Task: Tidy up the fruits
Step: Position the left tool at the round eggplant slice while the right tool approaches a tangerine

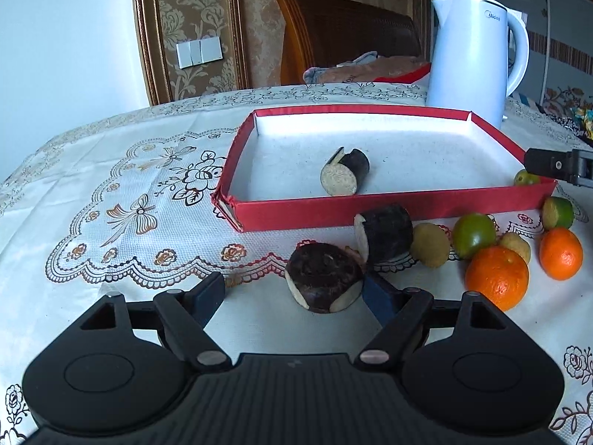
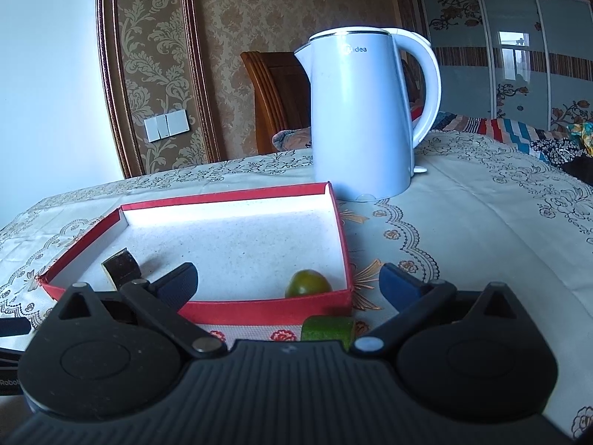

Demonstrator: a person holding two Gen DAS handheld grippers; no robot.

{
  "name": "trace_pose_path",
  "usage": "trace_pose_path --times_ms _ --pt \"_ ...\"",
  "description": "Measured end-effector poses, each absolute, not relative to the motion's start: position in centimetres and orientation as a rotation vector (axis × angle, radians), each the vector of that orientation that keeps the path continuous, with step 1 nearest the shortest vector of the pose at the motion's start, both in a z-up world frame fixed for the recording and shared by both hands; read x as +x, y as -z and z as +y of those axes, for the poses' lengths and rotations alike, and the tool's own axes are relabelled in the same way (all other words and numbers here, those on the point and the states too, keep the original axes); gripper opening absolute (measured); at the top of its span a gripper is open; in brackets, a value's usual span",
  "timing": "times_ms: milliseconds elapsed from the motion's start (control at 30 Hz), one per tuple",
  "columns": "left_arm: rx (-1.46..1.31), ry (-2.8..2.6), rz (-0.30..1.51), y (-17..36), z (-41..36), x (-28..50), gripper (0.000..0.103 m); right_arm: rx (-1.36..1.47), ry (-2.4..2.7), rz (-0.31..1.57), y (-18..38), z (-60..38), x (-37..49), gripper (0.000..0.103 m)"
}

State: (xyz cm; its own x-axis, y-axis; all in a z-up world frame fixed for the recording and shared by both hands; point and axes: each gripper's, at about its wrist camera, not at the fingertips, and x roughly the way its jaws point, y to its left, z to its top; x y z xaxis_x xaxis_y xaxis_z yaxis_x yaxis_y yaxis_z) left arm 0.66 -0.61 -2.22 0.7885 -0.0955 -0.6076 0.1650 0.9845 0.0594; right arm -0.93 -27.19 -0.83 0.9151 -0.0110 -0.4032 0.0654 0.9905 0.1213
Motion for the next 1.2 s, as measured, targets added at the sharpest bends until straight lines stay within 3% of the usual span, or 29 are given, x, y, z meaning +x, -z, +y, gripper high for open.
trace_pose_path --times_ms 167,467,767,1200 --pt "0.09 0.125 0.664 2.3 -0.2 1.0 0.089 0.128 0.046 0.418 0.9 -27.2 -1.1 0.103" --pt "0.084 0.118 0.67 2.3 0.0 1.3 0.091 0.125 0.026 0.417 1.5 -27.4 -3.7 0.103" --pt "0.083 0.117 0.671 2.3 0.1 1.3 0.093 0.4 -0.008 0.439 2.8 -31.7 -4.9 0.103" --pt "0.083 0.116 0.671 2.4 0.1 1.3 0.093 0.205 -0.009 0.56 3.1 -29.0 -6.3 0.103"
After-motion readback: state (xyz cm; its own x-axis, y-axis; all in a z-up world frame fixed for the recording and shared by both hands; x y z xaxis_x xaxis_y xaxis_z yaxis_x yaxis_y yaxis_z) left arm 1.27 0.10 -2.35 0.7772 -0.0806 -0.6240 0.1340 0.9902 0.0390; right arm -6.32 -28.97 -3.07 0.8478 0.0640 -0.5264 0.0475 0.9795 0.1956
